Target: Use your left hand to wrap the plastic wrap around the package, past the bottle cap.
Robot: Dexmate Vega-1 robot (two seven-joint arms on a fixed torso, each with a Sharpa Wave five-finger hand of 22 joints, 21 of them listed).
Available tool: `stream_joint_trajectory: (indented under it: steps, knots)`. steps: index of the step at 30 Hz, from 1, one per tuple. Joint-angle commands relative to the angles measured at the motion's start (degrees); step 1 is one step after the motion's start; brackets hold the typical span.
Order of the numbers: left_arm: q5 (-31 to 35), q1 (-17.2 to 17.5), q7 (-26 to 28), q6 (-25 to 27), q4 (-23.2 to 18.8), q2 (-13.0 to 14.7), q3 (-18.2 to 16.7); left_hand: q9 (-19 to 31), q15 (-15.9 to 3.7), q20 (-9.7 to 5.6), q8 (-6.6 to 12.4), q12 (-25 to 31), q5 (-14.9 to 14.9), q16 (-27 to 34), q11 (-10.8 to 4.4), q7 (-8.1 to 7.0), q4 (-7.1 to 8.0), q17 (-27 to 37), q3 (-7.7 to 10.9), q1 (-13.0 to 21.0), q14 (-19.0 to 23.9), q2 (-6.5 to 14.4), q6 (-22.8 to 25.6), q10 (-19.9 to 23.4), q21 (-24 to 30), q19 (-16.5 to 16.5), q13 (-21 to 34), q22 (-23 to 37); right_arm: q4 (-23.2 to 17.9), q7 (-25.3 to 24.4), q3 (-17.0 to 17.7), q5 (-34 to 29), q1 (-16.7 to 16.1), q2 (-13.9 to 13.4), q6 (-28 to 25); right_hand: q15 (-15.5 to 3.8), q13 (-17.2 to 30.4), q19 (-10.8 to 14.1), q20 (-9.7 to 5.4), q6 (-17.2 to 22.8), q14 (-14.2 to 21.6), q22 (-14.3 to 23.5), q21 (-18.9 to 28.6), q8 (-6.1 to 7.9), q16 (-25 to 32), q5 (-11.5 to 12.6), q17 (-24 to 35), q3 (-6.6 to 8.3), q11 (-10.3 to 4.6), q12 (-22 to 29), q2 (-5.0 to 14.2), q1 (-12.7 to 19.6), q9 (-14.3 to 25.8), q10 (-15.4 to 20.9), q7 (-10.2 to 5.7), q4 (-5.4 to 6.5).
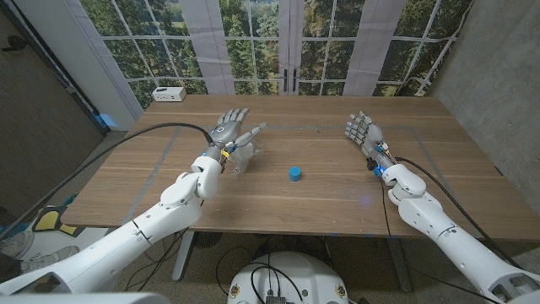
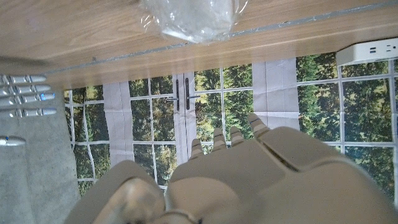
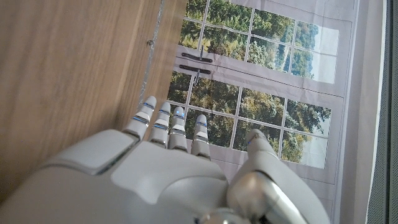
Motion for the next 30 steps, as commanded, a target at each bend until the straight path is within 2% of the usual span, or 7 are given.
stream_joint_trajectory:
  steps: [1, 5, 9, 16, 18, 21, 30]
  knots:
    - [-21.3, 6.0, 2.4, -14.6, 0.1, 1.7, -11.0, 0.1, 0.5, 0.56, -0.2, -0.2, 0.4, -0.1, 0.71, -0.06, -0.52, 0.1, 0.14, 0.9, -4.4, -0.1, -4.2, -3.8, 0.3, -3.6, 0.2, 0.0, -4.0, -3.1, 0.0, -1.7, -2.3, -0.7, 0.3, 0.02, 0.2, 0.5, 0.26, 0.7, 0.3, 0.2, 0.1, 0.26, -0.1, 0.3, 0.0, 0.17, 0.08, 0.0, -0.53, 0.2, 0.1, 0.3, 0.18, -0.28]
    - [-24.7, 6.7, 2.1, -17.7, 1.2, 2.4, -12.5, 0.1, 0.63, 0.62, -0.22, -0.3, 0.5, -0.3, 0.73, -0.11, -0.71, 0.1, 0.17, 1.2, -4.3, -0.2, -3.8, -3.9, 0.2, -3.7, 0.1, 0.0, -5.0, -4.3, -0.1, -2.5, -2.9, -0.5, 0.7, 0.03, 0.2, 0.5, 0.34, 0.7, 0.2, 0.2, 0.1, 0.27, -0.1, 0.3, 0.0, 0.17, 0.15, -0.1, -0.65, 0.3, 0.1, 0.3, 0.19, -0.41]
    - [-36.1, 6.9, -4.1, -25.7, 5.2, 2.1, -15.2, 0.0, 0.32, 0.43, -0.73, -0.9, 0.6, -1.0, 0.63, -0.43, -1.07, 0.1, 0.2, 1.8, -5.0, -0.3, -4.1, -4.7, -0.5, -4.7, 0.0, 0.0, -6.3, -5.6, -0.3, -3.4, -3.4, -0.7, 0.4, 0.04, 0.2, 0.5, 0.39, 0.7, 0.2, 0.2, 0.1, 0.26, -0.2, 0.3, -0.1, 0.14, 0.08, -0.1, -0.82, 0.4, 0.1, 0.3, 0.19, -0.55]
    - [-46.3, 5.6, -10.6, -34.0, 11.0, 1.6, -16.4, 0.0, 0.2, 0.19, -0.94, -1.2, 0.8, -1.3, 0.79, -0.43, -1.22, 0.1, 0.16, 2.1, -5.1, -0.4, -4.0, -4.9, -0.7, -4.8, 0.0, 0.0, -8.3, -8.8, -0.1, -6.3, -4.1, -0.9, 1.4, -0.24, 0.2, 0.9, -0.27, 1.2, 0.3, 0.1, 0.2, 0.41, -0.2, 0.3, -0.1, -0.14, 0.19, -0.1, -1.43, 0.3, 0.1, 0.4, 0.33, -0.71]
    - [-48.7, 5.1, -12.3, -35.2, 12.4, 1.3, -16.5, -0.1, 0.17, 0.15, -0.95, -1.3, 0.8, -1.3, 0.74, -0.43, -1.25, 0.1, 0.15, 2.2, -5.0, -0.4, -3.9, -4.9, -0.7, -4.6, 0.0, 0.0, -8.9, -9.4, 0.0, -6.7, -4.1, -0.9, 1.4, -0.29, 0.2, 0.9, -0.36, 1.4, 0.3, 0.1, 0.2, 0.5, -0.2, 0.3, -0.1, -0.19, 0.16, -0.1, -1.55, 0.3, 0.1, 0.4, 0.46, -0.74]
    - [-55.5, 3.4, -18.7, -36.5, 15.5, 1.0, -16.2, -0.1, 0.07, 0.12, -0.96, -1.3, 0.8, -1.3, 0.84, -0.42, -1.3, 0.1, 0.13, 2.3, -4.8, -0.4, -3.7, -4.7, -0.7, -4.5, -0.1, 0.0, -9.8, -10.5, 0.2, -7.7, -4.3, -1.4, 1.0, -0.29, 0.2, 0.9, -0.48, 1.6, 0.3, 0.1, 0.2, 0.53, -0.2, 0.3, -0.1, -0.25, 0.14, -0.1, -1.7, 0.3, 0.1, 0.4, 0.56, -0.81]
    - [-66.2, 1.5, -26.0, -38.0, 19.7, -0.8, -15.9, -0.1, -0.09, 0.08, -1.08, -1.2, 1.1, -1.3, 1.45, -0.68, -1.45, 0.0, 0.06, 2.6, -4.0, -0.5, -3.0, -3.7, -1.0, -4.4, -0.1, 0.0, -11.1, -15.2, 1.1, -11.4, -5.3, -2.4, 0.3, -0.68, 0.2, 1.1, -0.72, 2.1, 0.5, 0.1, 0.2, 0.66, -0.2, 0.3, -0.2, -0.31, 0.15, 0.0, -2.04, 0.5, 0.1, 0.8, 0.56, -1.14]
